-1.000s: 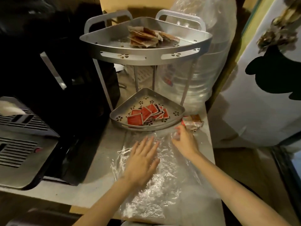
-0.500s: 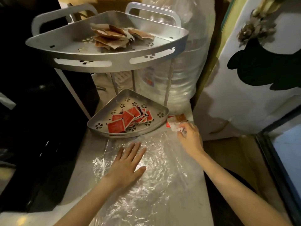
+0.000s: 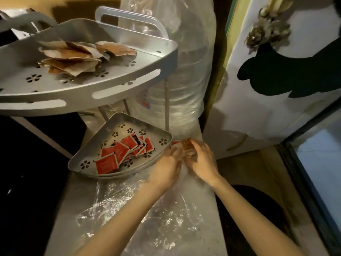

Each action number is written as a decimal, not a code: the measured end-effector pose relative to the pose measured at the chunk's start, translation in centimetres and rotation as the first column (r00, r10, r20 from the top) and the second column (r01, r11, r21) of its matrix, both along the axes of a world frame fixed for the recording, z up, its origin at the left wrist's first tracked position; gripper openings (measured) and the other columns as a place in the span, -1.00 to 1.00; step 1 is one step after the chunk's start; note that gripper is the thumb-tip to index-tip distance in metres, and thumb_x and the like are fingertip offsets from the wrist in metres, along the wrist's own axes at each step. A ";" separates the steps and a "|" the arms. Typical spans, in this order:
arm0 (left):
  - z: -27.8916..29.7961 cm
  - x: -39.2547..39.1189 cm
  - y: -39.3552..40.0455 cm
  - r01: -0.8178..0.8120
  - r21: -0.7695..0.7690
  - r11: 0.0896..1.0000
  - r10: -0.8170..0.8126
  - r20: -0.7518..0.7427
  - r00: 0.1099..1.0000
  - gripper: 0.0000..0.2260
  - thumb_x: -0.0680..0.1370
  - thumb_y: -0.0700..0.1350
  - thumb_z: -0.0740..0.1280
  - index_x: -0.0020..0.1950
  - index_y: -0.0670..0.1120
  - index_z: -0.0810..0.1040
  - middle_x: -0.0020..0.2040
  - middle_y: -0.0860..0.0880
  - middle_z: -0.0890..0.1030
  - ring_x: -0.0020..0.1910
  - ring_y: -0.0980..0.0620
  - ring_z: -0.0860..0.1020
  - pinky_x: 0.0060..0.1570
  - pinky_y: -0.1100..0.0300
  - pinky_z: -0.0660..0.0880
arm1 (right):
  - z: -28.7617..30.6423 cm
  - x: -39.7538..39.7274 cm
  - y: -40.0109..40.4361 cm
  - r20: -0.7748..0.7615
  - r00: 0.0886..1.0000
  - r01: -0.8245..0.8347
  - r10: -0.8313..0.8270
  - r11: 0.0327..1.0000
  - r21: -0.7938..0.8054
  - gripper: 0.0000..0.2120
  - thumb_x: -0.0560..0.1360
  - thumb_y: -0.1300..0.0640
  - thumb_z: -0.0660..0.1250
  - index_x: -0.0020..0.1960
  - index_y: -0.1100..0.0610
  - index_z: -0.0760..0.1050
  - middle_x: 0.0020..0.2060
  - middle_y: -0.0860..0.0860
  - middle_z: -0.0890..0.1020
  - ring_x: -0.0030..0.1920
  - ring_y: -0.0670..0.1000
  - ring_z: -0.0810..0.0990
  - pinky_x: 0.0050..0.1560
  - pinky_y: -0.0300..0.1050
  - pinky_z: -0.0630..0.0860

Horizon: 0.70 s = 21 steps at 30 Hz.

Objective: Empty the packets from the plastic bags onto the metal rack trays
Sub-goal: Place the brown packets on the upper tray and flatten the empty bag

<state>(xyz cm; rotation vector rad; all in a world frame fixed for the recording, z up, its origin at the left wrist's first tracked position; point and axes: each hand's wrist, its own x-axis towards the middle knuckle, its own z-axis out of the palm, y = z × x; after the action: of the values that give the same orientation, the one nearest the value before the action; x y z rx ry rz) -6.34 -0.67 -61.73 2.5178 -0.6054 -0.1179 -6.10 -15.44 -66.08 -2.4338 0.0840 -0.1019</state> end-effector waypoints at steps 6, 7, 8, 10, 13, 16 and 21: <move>-5.4 1.7 -1.9 0.063 0.197 0.978 -0.079 0.072 0.994 -0.39 0.45 -0.34 0.31 0.44 -0.30 0.13 0.44 -0.29 0.24 0.45 -0.22 0.20 0.45 0.02 0.07 | -1.3 0.1 -0.5 0.042 0.997 -0.056 0.060 0.994 -0.093 -0.51 0.46 0.12 0.33 0.37 0.08 0.37 0.34 0.05 0.46 0.38 0.06 0.37 0.38 0.05 0.27; -5.6 1.7 -1.9 0.062 0.212 0.975 -0.081 0.080 0.994 -0.38 0.39 -0.34 0.38 0.41 -0.32 0.23 0.38 -0.30 0.35 0.39 -0.23 0.31 0.40 -0.01 0.17 | -1.6 0.0 -0.5 0.059 0.997 -0.040 0.046 0.995 -0.094 -0.54 0.46 0.11 0.32 0.35 0.08 0.40 0.32 0.04 0.49 0.36 0.07 0.39 0.36 0.04 0.29; -5.7 1.7 -1.9 0.056 0.222 0.973 -0.081 0.105 0.991 -0.38 0.32 -0.34 0.46 0.34 -0.32 0.35 0.29 -0.29 0.46 0.30 -0.22 0.43 0.33 -0.03 0.31 | -1.7 -0.1 -0.5 0.072 0.997 -0.027 0.035 0.994 -0.103 -0.56 0.46 0.09 0.29 0.33 0.07 0.42 0.30 0.04 0.51 0.35 0.07 0.40 0.34 0.03 0.29; -5.2 2.1 -1.8 0.027 0.201 0.979 -0.064 0.183 0.981 -0.46 0.21 -0.30 0.54 0.17 -0.29 0.53 0.10 -0.23 0.62 0.10 -0.16 0.59 0.10 0.02 0.53 | -1.8 -0.3 -0.5 0.081 0.996 -0.018 0.028 0.993 -0.121 -0.58 0.46 0.06 0.22 0.32 0.08 0.44 0.28 0.04 0.53 0.33 0.07 0.41 0.30 0.01 0.29; -4.5 2.6 -1.7 0.001 0.166 0.986 -0.040 0.228 0.973 -0.65 0.23 -0.26 0.53 -0.02 -0.22 0.61 -0.07 -0.15 0.68 -0.08 -0.11 0.66 -0.19 0.13 0.61 | -1.6 -0.2 -0.5 0.084 0.996 -0.008 0.020 0.989 -0.146 -0.58 0.47 0.07 0.13 0.28 0.12 0.47 0.24 0.08 0.56 0.30 0.10 0.44 0.28 -0.01 0.30; -2.5 2.3 -1.9 0.029 0.197 0.980 -0.059 0.151 0.987 -0.72 0.43 -0.26 0.35 0.14 -0.21 0.53 0.09 -0.16 0.62 0.03 -0.13 0.61 -0.11 0.11 0.57 | -0.8 -0.2 -0.7 0.063 0.996 -0.042 0.056 0.980 -0.192 -0.59 0.49 0.06 0.07 0.25 0.13 0.49 0.19 0.09 0.59 0.24 0.11 0.47 0.23 -0.03 0.34; 1.2 1.9 -1.6 -0.002 0.204 0.979 -0.026 0.133 0.991 -0.65 0.55 -0.26 0.16 0.34 -0.09 0.37 0.22 -0.13 0.54 0.04 -0.14 0.57 -0.07 0.07 0.48 | 2.3 -0.2 -0.8 0.112 0.994 0.014 -0.014 1.000 0.004 -0.75 0.59 0.10 0.13 0.15 0.10 0.53 0.02 0.08 0.61 0.03 0.02 0.56 0.01 -0.19 0.48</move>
<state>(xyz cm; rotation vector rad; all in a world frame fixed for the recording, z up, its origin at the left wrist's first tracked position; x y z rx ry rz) -4.45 -2.24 -60.52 2.7378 -0.6944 -0.0140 -6.32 -16.28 -63.81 -2.4190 0.0510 -0.2438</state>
